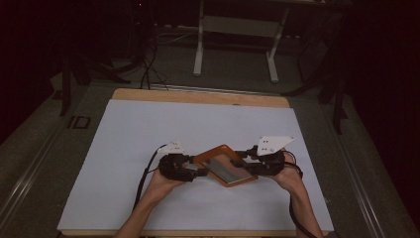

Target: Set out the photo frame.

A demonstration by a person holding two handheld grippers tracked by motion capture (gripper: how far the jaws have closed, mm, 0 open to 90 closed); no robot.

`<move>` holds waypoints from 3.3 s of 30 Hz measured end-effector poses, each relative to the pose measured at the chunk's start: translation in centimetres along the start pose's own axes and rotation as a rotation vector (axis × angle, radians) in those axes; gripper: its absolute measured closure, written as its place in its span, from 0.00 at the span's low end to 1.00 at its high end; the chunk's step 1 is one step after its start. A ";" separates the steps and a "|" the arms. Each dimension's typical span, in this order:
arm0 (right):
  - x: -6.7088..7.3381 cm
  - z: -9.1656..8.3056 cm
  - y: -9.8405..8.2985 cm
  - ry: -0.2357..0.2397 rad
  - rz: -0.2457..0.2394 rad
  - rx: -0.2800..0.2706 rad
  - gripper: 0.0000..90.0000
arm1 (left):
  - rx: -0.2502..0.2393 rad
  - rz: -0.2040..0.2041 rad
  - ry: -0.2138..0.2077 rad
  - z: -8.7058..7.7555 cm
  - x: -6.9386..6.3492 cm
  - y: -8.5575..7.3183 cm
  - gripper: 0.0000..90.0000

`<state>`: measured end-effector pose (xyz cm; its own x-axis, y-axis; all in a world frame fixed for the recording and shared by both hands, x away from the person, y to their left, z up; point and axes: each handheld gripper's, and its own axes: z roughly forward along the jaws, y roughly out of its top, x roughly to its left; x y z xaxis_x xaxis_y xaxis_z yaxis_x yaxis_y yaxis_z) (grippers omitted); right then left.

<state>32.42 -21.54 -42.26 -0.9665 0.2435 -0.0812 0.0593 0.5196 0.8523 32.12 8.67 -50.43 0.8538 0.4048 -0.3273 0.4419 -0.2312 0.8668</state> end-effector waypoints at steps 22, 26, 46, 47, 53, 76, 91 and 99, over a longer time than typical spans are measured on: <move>-0.3 -0.8 -0.8 -0.015 0.065 -0.067 0.75 | 0.015 0.076 -0.023 -0.6 -1.1 1.4 0.73; -0.3 -0.3 -0.6 -0.015 0.091 -0.088 0.75 | -0.017 0.082 -0.007 -2.0 -1.0 2.0 0.73; -0.7 4.8 -3.0 0.031 0.379 -0.098 0.74 | -0.070 -0.122 0.004 -4.6 2.4 0.5 0.71; -0.7 5.0 -3.1 0.030 0.383 -0.091 0.74 | -0.069 -0.122 0.011 -4.5 2.5 0.4 0.71; -0.9 5.4 -3.5 0.020 0.401 -0.074 0.73 | -0.071 -0.131 0.030 -4.4 2.5 0.4 0.71; -1.2 5.7 -4.0 0.046 0.419 -0.092 0.74 | -0.095 -0.128 0.039 -4.4 2.5 -0.4 0.72; -1.1 5.8 -4.0 0.041 0.413 -0.091 0.73 | -0.061 -0.132 0.049 -4.4 2.5 -0.5 0.70; -1.1 5.6 -4.0 0.023 0.413 -0.081 0.67 | -0.047 -0.140 0.047 -4.4 2.7 -0.8 0.65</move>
<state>34.68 -19.28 -48.46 -0.8707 0.3993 0.2869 0.4243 0.3154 0.8488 32.86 13.81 -50.33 0.7704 0.4712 -0.4296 0.5418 -0.1285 0.8306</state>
